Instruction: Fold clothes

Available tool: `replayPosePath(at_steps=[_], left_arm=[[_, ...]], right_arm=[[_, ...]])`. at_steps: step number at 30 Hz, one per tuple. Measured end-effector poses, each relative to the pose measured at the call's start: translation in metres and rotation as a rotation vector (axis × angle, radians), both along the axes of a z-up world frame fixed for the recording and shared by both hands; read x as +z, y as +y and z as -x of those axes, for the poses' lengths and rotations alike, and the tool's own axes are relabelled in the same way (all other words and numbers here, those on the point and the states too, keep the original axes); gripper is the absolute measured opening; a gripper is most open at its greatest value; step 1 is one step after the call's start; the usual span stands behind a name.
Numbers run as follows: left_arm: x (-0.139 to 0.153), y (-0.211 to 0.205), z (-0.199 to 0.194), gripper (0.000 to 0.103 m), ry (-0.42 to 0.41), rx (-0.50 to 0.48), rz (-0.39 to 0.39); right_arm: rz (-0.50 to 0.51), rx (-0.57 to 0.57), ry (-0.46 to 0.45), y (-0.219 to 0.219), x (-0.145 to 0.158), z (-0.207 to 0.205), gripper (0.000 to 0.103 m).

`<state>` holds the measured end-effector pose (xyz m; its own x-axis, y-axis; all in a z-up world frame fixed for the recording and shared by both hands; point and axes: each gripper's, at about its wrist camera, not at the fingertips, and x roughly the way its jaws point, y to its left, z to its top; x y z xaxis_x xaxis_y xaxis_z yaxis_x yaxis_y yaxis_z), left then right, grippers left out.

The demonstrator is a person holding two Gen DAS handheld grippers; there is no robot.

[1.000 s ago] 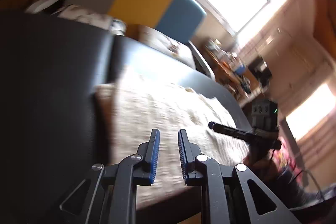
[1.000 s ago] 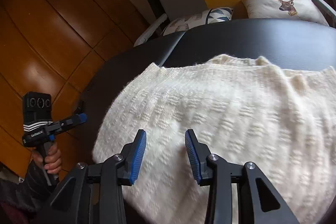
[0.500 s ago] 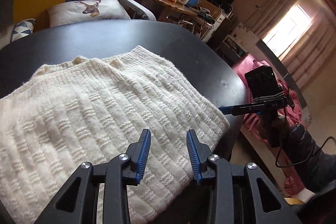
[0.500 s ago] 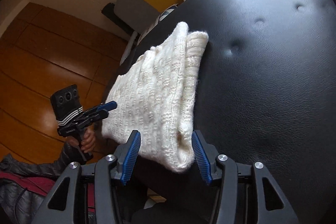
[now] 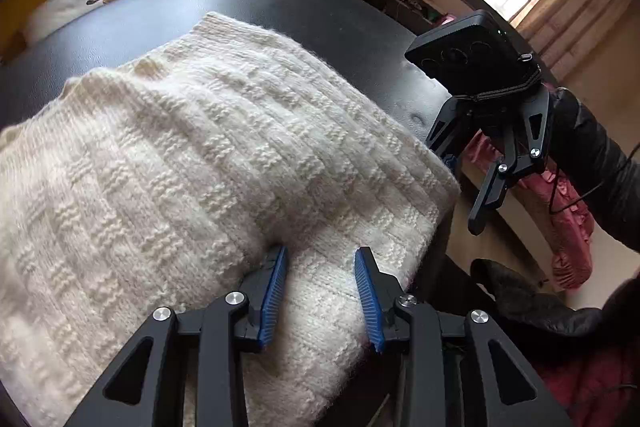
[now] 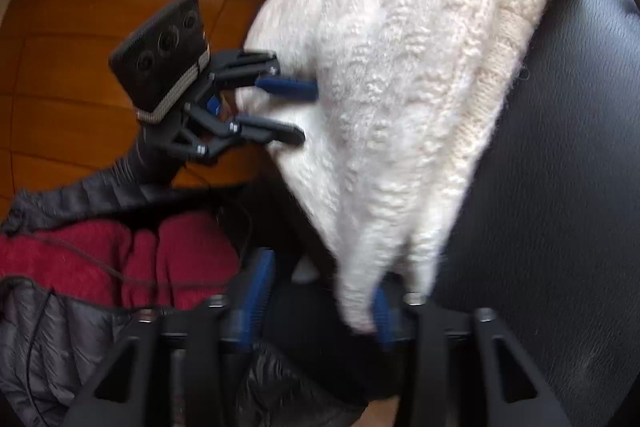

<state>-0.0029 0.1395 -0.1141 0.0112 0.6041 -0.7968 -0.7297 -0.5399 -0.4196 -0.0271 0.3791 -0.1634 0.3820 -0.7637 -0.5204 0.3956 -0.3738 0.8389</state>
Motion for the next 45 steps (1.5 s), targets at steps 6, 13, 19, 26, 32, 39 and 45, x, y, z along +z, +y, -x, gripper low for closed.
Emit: replayPosePath(at_steps=[6, 13, 19, 26, 32, 39, 45], left_arm=[[0.007, -0.012, -0.004, 0.036, -0.030, 0.088, -0.062], [0.039, -0.047, 0.025, 0.043, 0.072, 0.243, -0.124], [0.030, -0.063, 0.074, 0.044, 0.094, 0.354, -0.082], [-0.005, -0.062, 0.123, 0.049, 0.128, 0.440, 0.074], [0.001, -0.088, 0.111, 0.048, 0.096, 0.521, -0.048], [0.030, -0.198, 0.074, 0.053, 0.092, 0.769, -0.207], [0.020, -0.278, 0.043, 0.068, 0.051, 0.911, -0.214]], right_arm=[[-0.080, -0.016, 0.036, 0.009, 0.008, -0.013, 0.041], [-0.255, -0.359, 0.373, 0.042, 0.072, 0.001, 0.053], [-0.306, -0.462, 0.638, -0.027, 0.100, 0.032, 0.053], [-0.581, -0.477, 0.696, -0.045, 0.046, 0.045, 0.052], [-0.531, -0.555, 0.681, -0.039, 0.043, 0.035, 0.052], [-0.577, -0.593, 0.650, -0.053, 0.052, 0.046, 0.053], [-0.495, -0.682, 0.710, -0.084, 0.080, 0.038, 0.057]])
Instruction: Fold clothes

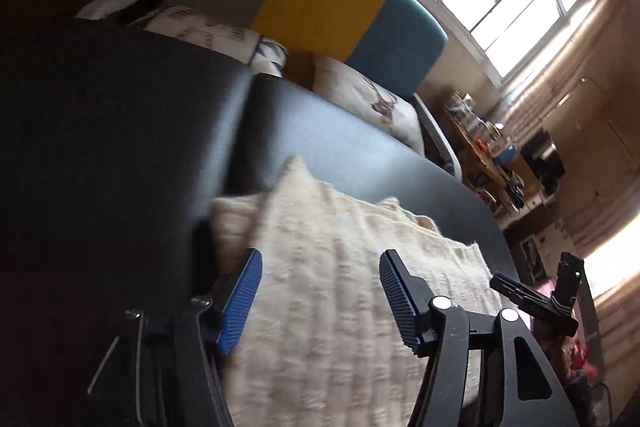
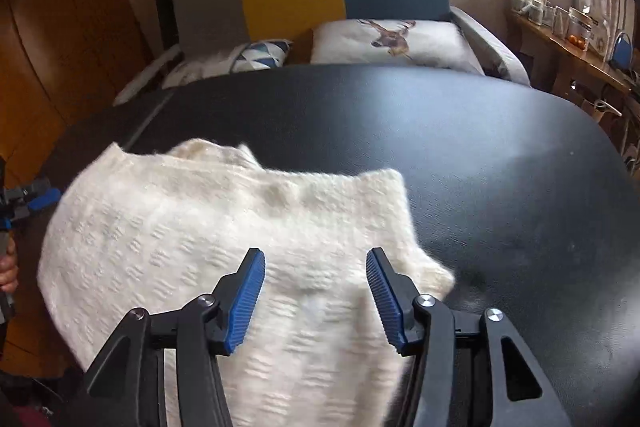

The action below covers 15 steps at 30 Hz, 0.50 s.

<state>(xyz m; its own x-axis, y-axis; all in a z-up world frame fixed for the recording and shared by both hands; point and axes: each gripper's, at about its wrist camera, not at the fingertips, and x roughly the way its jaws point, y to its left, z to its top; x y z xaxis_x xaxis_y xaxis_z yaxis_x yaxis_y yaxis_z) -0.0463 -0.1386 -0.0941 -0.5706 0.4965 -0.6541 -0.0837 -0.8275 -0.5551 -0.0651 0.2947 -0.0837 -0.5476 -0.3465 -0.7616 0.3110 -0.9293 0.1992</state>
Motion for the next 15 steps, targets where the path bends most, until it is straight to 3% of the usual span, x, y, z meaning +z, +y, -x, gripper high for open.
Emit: replayPosePath(at_steps=[2, 6, 10, 12, 15], left_arm=[[-0.003, -0.027, -0.010, 0.071, -0.015, 0.045, -0.010], [-0.010, -0.080, -0.031, 0.071, -0.046, 0.136, -0.031], [-0.014, -0.070, -0.031, 0.071, -0.034, 0.075, -0.016], [-0.012, -0.050, -0.027, 0.071, -0.014, 0.023, 0.050], [-0.020, -0.011, -0.020, 0.069, -0.024, -0.036, 0.270]], right_arm=[[0.022, 0.041, 0.004, -0.019, 0.003, -0.003, 0.062], [0.000, 0.090, -0.022, -0.049, -0.001, -0.006, 0.062], [-0.092, 0.070, -0.041, -0.054, -0.008, -0.013, 0.062], [-0.111, 0.052, -0.050, -0.051, -0.011, -0.018, 0.062], [-0.151, 0.056, -0.091, -0.048, -0.028, -0.024, 0.063]])
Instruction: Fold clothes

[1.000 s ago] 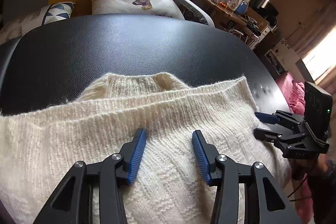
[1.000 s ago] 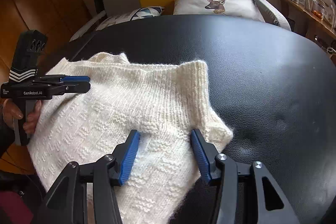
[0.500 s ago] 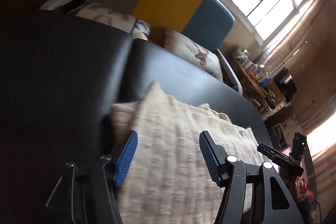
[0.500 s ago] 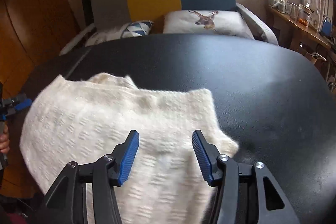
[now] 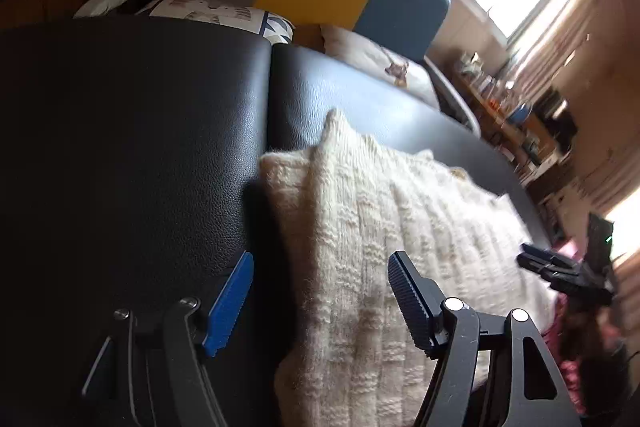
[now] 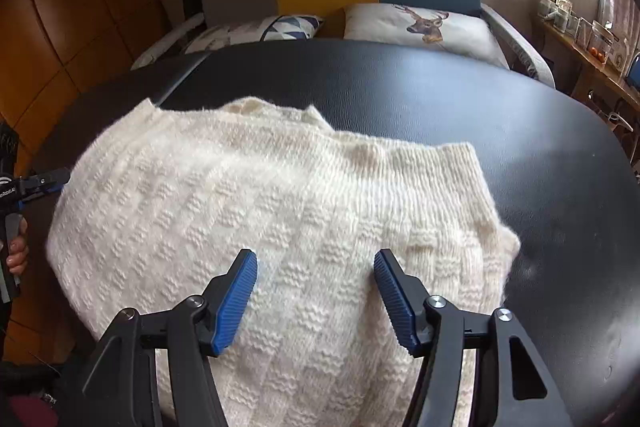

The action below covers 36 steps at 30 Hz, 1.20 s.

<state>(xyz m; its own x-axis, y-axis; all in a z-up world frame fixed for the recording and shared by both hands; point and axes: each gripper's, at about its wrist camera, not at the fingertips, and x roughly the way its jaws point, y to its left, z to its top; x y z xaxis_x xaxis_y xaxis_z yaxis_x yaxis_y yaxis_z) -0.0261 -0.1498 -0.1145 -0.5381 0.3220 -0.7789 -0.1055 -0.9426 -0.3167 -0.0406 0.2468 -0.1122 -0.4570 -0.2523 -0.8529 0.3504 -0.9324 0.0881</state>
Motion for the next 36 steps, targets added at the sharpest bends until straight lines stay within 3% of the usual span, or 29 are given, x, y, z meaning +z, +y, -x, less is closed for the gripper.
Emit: replayPosePath(at_steps=[1, 3, 7, 12, 14, 18, 21, 22, 24, 25, 27, 30, 32, 36], left_arm=[[-0.007, 0.007, 0.000, 0.066, -0.011, -0.006, 0.042], [-0.013, 0.001, -0.003, 0.063, -0.022, 0.022, -0.028], [-0.008, -0.017, -0.016, 0.059, -0.023, 0.049, -0.130], [0.037, -0.016, -0.021, 0.064, 0.110, 0.010, -0.204], [0.052, 0.005, -0.006, 0.074, 0.134, -0.066, -0.201], [0.076, 0.048, 0.026, 0.075, 0.166, -0.199, -0.178], [0.056, 0.071, 0.064, 0.074, 0.065, -0.148, -0.055], [0.045, 0.074, 0.076, 0.073, 0.020, -0.123, -0.015], [0.038, 0.061, 0.077, 0.061, -0.001, -0.102, -0.026], [0.036, 0.051, 0.073, 0.047, -0.001, -0.096, -0.045], [0.033, 0.031, 0.066, 0.042, -0.001, -0.084, -0.084], [0.028, 0.001, 0.055, 0.048, -0.001, -0.066, -0.143], [0.025, -0.019, 0.048, 0.068, -0.001, -0.054, -0.182], [0.012, -0.046, 0.042, 0.077, -0.021, -0.056, -0.260]], right_arm=[[-0.016, 0.009, 0.008, 0.000, -0.007, -0.003, 0.064], [-0.001, 0.009, 0.060, 0.003, -0.011, -0.008, 0.065], [0.029, -0.009, 0.043, 0.006, -0.005, -0.005, 0.065], [0.086, 0.014, 0.049, 0.001, 0.016, 0.009, 0.065], [0.135, 0.015, 0.054, -0.001, 0.024, 0.020, 0.065], [0.229, 0.063, 0.043, -0.014, 0.032, 0.037, 0.065], [0.222, 0.094, 0.039, -0.027, 0.027, 0.050, 0.065], [0.189, 0.081, 0.017, -0.028, 0.016, 0.056, 0.065], [0.123, 0.056, -0.026, -0.032, -0.006, 0.068, 0.065], [0.125, 0.051, -0.022, -0.031, -0.014, 0.070, 0.068], [0.211, 0.059, 0.030, -0.020, -0.023, 0.068, 0.070], [0.287, 0.052, 0.025, -0.010, -0.027, 0.069, 0.070], [0.302, 0.052, 0.023, -0.009, -0.029, 0.070, 0.071], [0.298, 0.053, 0.029, -0.009, -0.030, 0.070, 0.071]])
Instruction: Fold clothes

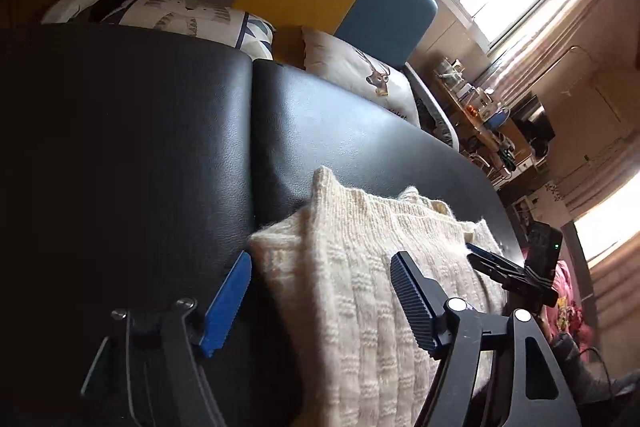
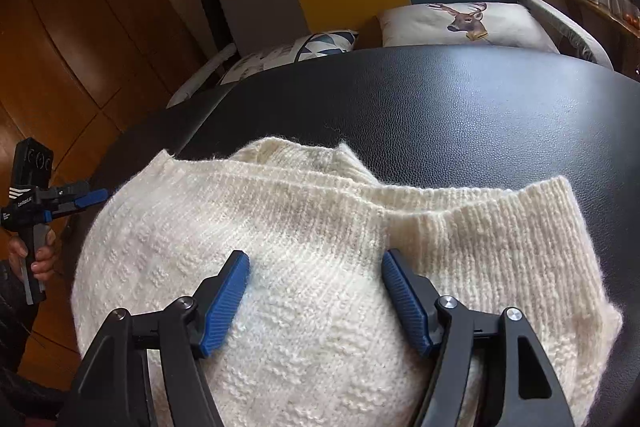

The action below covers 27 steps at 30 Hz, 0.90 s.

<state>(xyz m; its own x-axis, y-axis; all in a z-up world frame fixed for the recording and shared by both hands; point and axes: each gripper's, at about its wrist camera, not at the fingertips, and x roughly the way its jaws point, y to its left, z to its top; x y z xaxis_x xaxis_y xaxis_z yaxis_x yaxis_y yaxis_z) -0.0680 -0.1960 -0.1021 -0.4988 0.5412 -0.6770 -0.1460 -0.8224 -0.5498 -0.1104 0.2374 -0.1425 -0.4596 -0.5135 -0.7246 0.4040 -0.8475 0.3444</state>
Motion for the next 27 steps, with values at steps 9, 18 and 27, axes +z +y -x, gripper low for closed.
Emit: replayPosePath(at_steps=[9, 18, 27], left_arm=[[-0.035, 0.003, 0.020, 0.084, -0.045, -0.089, -0.163], [-0.022, 0.023, 0.021, 0.028, -0.011, -0.066, -0.127], [0.007, 0.022, 0.016, 0.019, 0.028, -0.013, -0.069]], right_arm=[[-0.050, -0.003, 0.018, -0.006, -0.001, -0.002, 0.072], [-0.038, -0.008, 0.016, -0.005, -0.003, -0.001, 0.073], [-0.068, 0.070, -0.025, 0.006, 0.022, -0.006, 0.073]])
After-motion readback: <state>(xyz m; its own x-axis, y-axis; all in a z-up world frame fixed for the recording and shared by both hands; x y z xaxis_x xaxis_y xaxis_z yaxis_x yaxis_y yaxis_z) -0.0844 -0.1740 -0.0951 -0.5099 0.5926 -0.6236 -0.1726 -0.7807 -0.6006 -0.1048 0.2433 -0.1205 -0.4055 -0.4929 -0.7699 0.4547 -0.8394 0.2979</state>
